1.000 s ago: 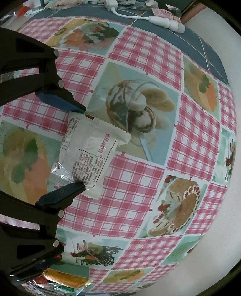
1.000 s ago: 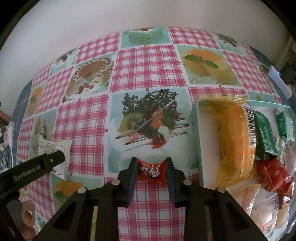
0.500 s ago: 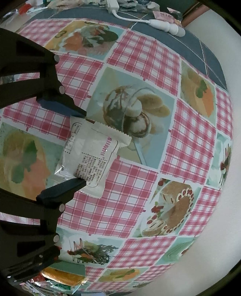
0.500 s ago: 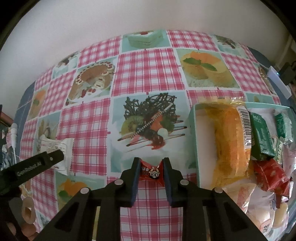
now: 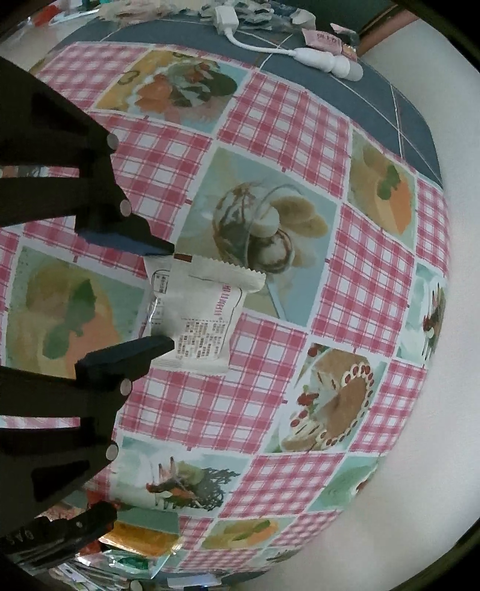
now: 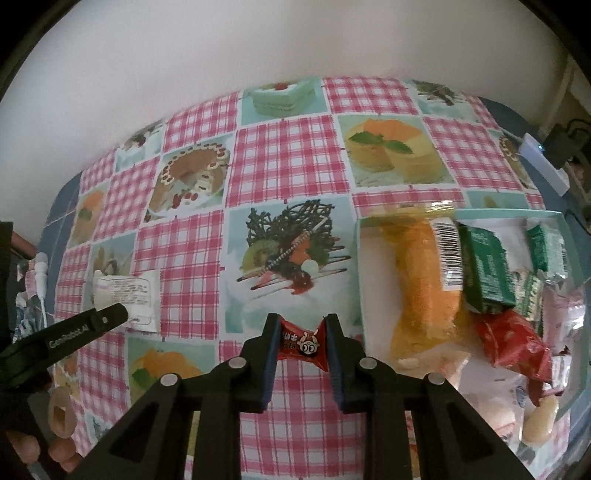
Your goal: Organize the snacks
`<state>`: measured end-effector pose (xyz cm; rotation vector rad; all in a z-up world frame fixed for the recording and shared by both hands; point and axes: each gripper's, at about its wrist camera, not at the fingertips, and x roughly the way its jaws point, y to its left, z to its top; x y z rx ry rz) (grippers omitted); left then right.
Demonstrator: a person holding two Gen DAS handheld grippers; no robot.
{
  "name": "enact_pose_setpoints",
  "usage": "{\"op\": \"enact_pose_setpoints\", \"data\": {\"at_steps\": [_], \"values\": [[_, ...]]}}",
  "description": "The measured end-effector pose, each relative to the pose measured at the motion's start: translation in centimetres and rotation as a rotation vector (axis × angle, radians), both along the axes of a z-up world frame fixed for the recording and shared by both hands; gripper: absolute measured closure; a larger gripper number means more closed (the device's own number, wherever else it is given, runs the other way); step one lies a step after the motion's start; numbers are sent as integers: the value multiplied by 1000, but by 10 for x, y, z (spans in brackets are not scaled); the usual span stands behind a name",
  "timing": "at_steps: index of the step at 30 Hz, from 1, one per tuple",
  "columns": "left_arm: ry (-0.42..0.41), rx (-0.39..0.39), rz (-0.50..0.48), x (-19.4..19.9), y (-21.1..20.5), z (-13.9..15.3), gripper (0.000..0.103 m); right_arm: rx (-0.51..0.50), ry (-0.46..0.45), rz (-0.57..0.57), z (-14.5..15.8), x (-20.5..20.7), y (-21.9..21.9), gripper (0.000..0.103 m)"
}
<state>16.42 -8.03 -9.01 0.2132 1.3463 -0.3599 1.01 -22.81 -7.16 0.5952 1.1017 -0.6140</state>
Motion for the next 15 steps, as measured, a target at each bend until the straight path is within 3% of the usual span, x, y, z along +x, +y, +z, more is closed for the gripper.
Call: {"op": "enact_pose_setpoints", "data": {"at_steps": [8,15], "values": [[23,-22,17,4,6,4,59,36,-32,-34,8,-14,-10,77],[44,-117,30,8,7,13,75,86,-60,-57,4,-14,-17,77]]}}
